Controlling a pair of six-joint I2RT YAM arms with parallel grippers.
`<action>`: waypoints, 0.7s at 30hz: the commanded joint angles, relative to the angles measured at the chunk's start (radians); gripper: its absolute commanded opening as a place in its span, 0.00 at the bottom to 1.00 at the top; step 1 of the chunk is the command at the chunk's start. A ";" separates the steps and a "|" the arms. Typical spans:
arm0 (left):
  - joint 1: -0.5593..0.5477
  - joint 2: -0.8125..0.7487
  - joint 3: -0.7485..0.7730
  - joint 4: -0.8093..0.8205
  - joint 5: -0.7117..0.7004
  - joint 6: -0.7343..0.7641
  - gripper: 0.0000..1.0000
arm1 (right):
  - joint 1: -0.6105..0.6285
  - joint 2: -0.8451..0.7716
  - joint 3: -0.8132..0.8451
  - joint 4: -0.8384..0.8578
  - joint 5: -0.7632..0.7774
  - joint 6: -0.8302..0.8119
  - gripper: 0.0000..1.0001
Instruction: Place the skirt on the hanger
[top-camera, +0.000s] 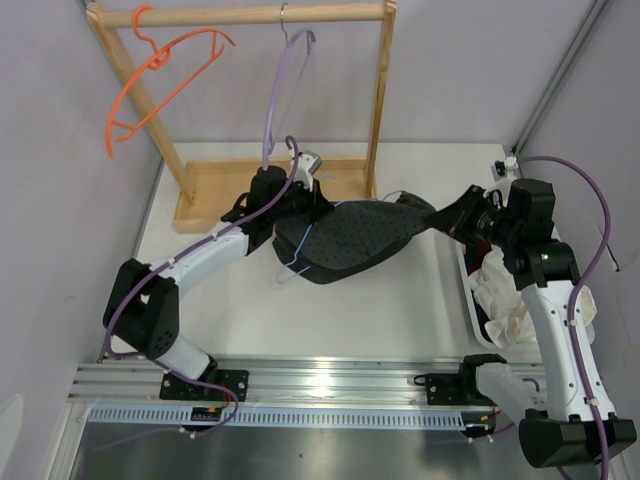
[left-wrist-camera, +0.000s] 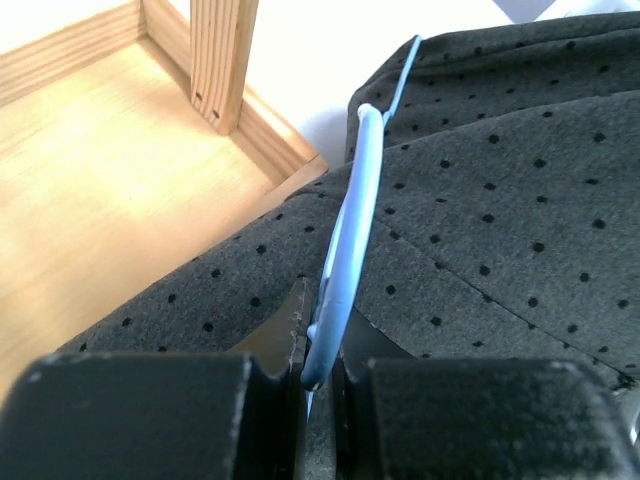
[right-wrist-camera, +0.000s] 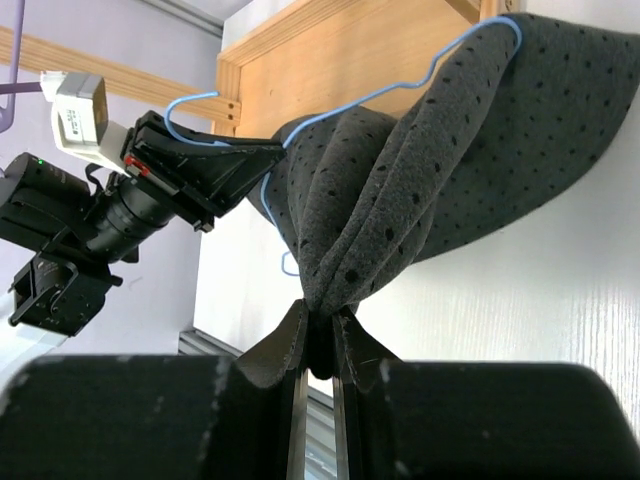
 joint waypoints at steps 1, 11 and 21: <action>0.009 -0.057 0.014 0.080 0.007 0.043 0.00 | -0.008 -0.012 0.057 -0.027 -0.018 -0.023 0.00; -0.067 -0.254 0.016 -0.022 -0.074 0.141 0.00 | -0.008 0.019 -0.043 -0.087 0.203 -0.113 0.00; -0.073 -0.307 -0.007 -0.062 0.065 0.100 0.00 | 0.023 0.076 -0.041 -0.075 0.270 -0.133 0.00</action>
